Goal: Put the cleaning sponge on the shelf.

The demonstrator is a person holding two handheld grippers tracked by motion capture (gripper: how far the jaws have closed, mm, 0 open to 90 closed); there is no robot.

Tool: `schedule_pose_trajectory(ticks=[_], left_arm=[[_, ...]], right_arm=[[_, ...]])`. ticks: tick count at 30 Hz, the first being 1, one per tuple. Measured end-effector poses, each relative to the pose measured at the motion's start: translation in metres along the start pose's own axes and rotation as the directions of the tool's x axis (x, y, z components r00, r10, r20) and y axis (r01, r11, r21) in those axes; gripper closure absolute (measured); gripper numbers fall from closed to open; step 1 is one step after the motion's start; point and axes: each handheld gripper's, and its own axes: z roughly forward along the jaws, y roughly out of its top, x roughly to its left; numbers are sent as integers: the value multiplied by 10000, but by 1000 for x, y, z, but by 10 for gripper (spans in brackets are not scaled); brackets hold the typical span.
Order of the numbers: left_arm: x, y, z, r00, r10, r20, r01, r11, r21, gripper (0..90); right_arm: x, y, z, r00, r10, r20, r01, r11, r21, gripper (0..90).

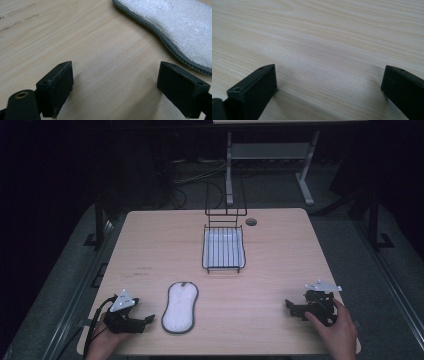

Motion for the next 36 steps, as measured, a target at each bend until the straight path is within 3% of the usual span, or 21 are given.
schedule_pose_trajectory(ticks=[17,21,26,33,36], left_arm=[[1,0,-2,10000,-53,5,53,10000,11,156],[2,4,-8,9995,-218,209,218,9998,3,268],[-1,10,-16,9965,-465,698,487,9984,-300,492],[-14,23,-21,9844,-512,1685,545,9984,-153,853],[-22,29,-23,9776,-395,2066,470,9984,-316,898]], right_arm=[[0,0,0,10000,16,-7,-16,10000,-25,0],[0,0,0,10000,11,-4,-11,10000,-22,0],[0,0,0,10000,13,-5,-13,10000,-20,0],[0,0,0,10000,15,-5,-15,10000,-19,0],[0,0,0,10000,15,-4,-15,10000,-19,0]])
